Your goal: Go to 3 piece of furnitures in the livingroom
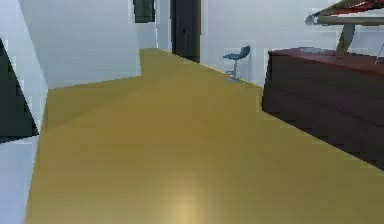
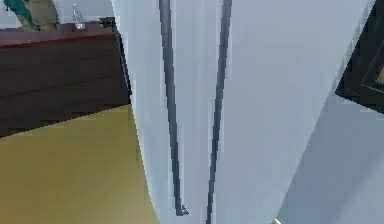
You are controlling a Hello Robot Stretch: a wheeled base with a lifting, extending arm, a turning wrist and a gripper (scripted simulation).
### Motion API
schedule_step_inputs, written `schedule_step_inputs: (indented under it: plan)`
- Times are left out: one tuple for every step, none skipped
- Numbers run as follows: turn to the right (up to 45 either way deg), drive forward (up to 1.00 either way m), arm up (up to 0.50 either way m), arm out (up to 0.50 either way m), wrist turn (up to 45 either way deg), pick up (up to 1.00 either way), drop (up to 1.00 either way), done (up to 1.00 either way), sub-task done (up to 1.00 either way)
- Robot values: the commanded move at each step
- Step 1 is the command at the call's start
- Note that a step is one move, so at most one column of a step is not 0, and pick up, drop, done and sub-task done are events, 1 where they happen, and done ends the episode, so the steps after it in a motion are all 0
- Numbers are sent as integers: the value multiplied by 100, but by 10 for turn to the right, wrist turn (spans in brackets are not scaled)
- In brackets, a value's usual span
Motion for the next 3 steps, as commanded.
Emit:
schedule_step_inputs:
  plan:
    - [-450,0,0,0,0,0,0,0,0]
    - [-360,0,0,0,0,0,0,0,0]
    - [0,10,0,0,0,0,0,0,0]
